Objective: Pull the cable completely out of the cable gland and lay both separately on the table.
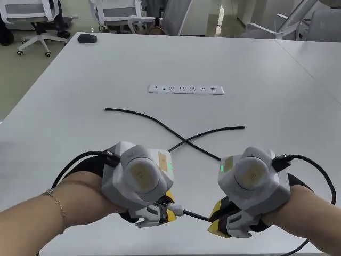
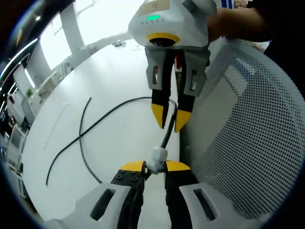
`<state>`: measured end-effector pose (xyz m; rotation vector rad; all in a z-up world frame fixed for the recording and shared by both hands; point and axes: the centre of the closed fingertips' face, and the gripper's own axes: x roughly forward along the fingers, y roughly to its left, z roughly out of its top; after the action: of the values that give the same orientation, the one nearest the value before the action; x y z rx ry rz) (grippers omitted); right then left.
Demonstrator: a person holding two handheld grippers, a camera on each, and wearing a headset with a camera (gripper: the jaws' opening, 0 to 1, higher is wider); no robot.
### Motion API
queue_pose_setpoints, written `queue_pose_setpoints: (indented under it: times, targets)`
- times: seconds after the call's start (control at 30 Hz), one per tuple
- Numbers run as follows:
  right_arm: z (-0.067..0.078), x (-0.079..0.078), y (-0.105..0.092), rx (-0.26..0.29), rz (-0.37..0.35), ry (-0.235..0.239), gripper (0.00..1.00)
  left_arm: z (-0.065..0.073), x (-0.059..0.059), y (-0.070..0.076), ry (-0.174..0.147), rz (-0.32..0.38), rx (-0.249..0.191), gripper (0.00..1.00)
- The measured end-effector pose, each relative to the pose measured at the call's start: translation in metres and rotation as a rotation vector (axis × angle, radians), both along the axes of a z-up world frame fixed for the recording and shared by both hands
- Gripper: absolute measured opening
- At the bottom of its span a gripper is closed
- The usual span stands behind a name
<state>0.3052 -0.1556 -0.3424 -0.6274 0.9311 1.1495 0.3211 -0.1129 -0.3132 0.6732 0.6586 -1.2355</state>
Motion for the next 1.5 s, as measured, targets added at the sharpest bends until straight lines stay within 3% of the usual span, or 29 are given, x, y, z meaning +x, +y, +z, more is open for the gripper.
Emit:
queue_pose_setpoints:
  times: [0.13, 0.27, 0.33, 0.4, 0.47, 0.5, 0.6, 0.63, 0.7, 0.9, 1.07, 1.13, 1.27, 1.5]
  targets:
    - [0.008, -0.008, 0.01, 0.006, 0.011, -0.047, 0.17, -0.002, -0.01, 0.009, 0.001, 0.058, 0.016, 0.16]
    - [0.016, -0.016, 0.023, 0.018, 0.098, -0.117, 0.21, -0.004, -0.019, 0.013, -0.017, 0.105, 0.034, 0.16]
    - [0.017, -0.017, 0.03, 0.05, 0.106, -0.153, 0.22, -0.004, -0.022, 0.012, -0.044, 0.107, 0.045, 0.16]
    - [0.017, -0.023, 0.038, 0.073, 0.139, -0.141, 0.2, -0.005, -0.023, 0.014, -0.061, 0.119, 0.059, 0.16]
    - [0.02, -0.018, 0.043, 0.075, 0.164, -0.191, 0.2, -0.006, -0.019, 0.013, -0.08, 0.134, 0.039, 0.16]
    - [0.02, -0.016, 0.043, 0.074, 0.167, -0.2, 0.18, -0.005, -0.016, 0.011, -0.108, 0.13, 0.028, 0.17]
    - [0.018, -0.014, 0.042, 0.056, 0.193, -0.231, 0.04, -0.006, -0.013, 0.009, -0.156, 0.092, 0.044, 0.17]
    - [0.018, -0.013, 0.041, 0.054, 0.183, -0.23, 0.04, -0.007, -0.015, 0.008, -0.155, 0.085, 0.05, 0.17]
    - [0.015, -0.013, 0.039, 0.048, 0.174, -0.215, 0.03, -0.01, -0.015, 0.008, -0.182, 0.06, 0.075, 0.17]
    - [0.003, -0.009, 0.031, -0.005, 0.177, -0.205, 0.03, -0.021, -0.009, 0.012, -0.199, 0.038, 0.119, 0.17]
    - [-0.001, -0.005, 0.02, -0.036, 0.127, -0.184, 0.03, -0.025, -0.004, 0.018, -0.189, 0.064, 0.126, 0.17]
    - [0.0, -0.003, 0.018, -0.039, 0.108, -0.183, 0.04, -0.024, -0.005, 0.016, -0.178, 0.075, 0.115, 0.17]
    - [-0.003, -0.004, 0.011, -0.061, 0.088, -0.175, 0.04, -0.025, -0.01, 0.016, -0.174, 0.067, 0.133, 0.16]
    - [-0.004, -0.001, 0.002, -0.093, 0.043, -0.172, 0.05, -0.026, -0.01, 0.019, -0.165, 0.073, 0.138, 0.16]
